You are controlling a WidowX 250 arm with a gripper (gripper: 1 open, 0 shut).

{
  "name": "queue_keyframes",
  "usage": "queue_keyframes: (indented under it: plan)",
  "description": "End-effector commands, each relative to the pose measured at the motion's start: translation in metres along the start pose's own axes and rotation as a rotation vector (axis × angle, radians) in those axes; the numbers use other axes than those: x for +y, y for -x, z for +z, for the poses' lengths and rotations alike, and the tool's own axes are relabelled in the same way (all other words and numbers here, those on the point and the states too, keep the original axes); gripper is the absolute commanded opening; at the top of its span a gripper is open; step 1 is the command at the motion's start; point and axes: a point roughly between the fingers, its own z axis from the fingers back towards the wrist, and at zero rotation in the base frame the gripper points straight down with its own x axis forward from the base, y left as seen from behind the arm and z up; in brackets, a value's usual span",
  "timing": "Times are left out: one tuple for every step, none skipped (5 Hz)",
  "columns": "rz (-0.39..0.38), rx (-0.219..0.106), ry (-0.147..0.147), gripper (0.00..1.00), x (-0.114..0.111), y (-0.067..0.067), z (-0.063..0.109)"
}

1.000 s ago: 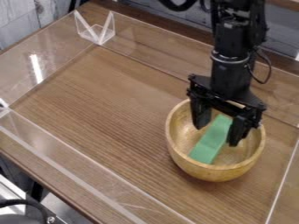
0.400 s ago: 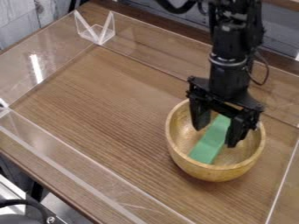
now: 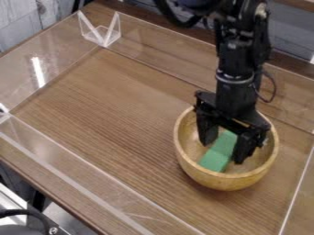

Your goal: Remove the green block from inside the brown bowl and put it on the table

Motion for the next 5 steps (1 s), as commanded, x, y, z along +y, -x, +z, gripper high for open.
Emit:
queue_keyframes:
  plan:
    - [-0.007,-0.045,0.000,1.00,0.001,-0.005,0.002]
    - [-0.004,-0.054,0.000,0.00,0.001,-0.006,0.002]
    - [0.001,-0.060,0.002,0.00,0.001,-0.005,0.007]
    - [0.007,-0.066,0.004,0.00,0.001,-0.004,0.016]
    - [0.015,-0.072,0.007,0.00,0.001,-0.003,0.026]
